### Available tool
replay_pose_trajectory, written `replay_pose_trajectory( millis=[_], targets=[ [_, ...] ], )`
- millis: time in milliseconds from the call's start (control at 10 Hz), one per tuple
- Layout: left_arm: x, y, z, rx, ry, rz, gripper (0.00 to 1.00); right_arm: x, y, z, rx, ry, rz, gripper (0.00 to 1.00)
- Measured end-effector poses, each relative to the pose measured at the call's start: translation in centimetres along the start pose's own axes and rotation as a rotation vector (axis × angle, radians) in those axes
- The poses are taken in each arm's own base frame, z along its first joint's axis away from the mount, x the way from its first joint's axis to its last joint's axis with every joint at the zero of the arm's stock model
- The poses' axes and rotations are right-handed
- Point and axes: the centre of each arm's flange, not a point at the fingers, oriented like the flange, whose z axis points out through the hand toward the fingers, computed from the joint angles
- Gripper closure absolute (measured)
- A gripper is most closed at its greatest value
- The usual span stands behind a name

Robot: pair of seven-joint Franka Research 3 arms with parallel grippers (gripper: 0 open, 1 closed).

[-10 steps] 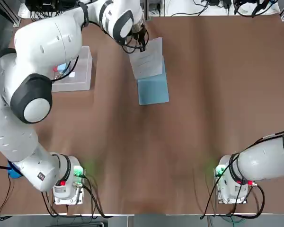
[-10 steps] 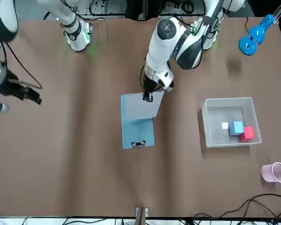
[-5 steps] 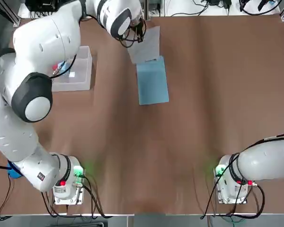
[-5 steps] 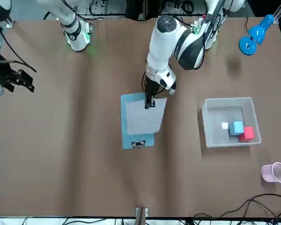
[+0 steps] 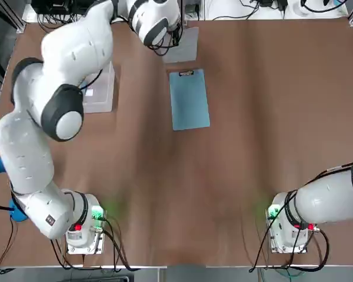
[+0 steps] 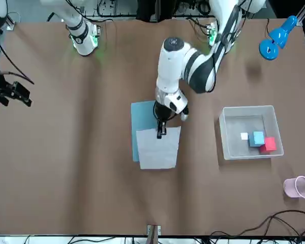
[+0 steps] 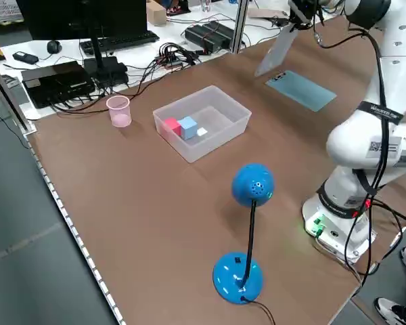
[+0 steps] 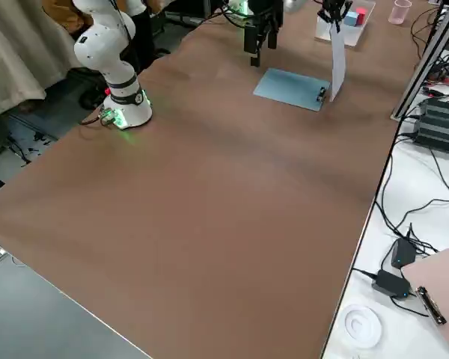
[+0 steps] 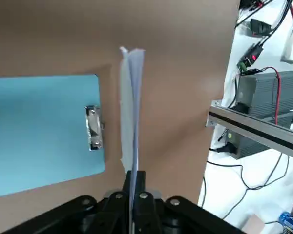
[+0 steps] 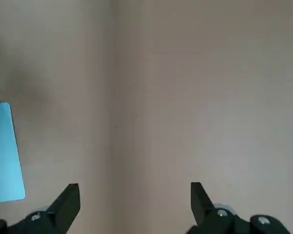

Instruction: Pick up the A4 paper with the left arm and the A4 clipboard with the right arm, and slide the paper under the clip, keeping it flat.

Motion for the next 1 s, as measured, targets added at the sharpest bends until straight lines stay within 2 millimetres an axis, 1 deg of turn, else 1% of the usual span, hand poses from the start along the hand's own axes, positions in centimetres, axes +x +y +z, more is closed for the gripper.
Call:
replay_pose_trajectory(
  millis=[200, 300, 400, 500, 600, 700, 900, 1000],
  targets=[
    [-0.7, -0.1, 0.1, -0.018, -0.032, -0.029, 0.99, 1.9, 0.2, -0.2, -0.011, 0.02, 0.007, 0.0],
    [-1.5, -1.2, 0.3, -0.009, -0.034, -0.022, 0.99, 2.3, 0.2, -0.3, -0.014, 0.026, 0.007, 0.0],
    [-2.9, -3.5, 1.5, 0.013, -0.026, -0.004, 0.99, 2.4, 0.1, -0.4, -0.014, 0.026, 0.005, 0.0],
    [-4.2, -6.3, 3.1, 0.03, -0.008, 0.013, 0.99, 2.4, 0.0, -0.3, -0.014, 0.023, 0.004, 0.0],
    [-5.1, -8.4, 4.4, 0.037, 0.011, 0.026, 0.99, 2.4, 0.0, -0.2, -0.014, 0.016, 0.005, 0.0],
    [-5.6, -9.6, 4.8, 0.045, 0.028, 0.032, 0.99, 2.3, 0.0, -0.2, -0.015, 0.01, 0.005, 0.0],
    [-5.7, -11.1, 4.9, 0.091, 0.104, 0.038, 0.99, 2.3, 0.0, -0.1, -0.015, 0.006, 0.005, 0.0],
    [-6.0, -12.5, 5.0, 0.124, 0.144, 0.045, 0.99, 2.2, 0.1, -0.1, -0.015, 0.002, 0.005, 0.0]
  ],
)
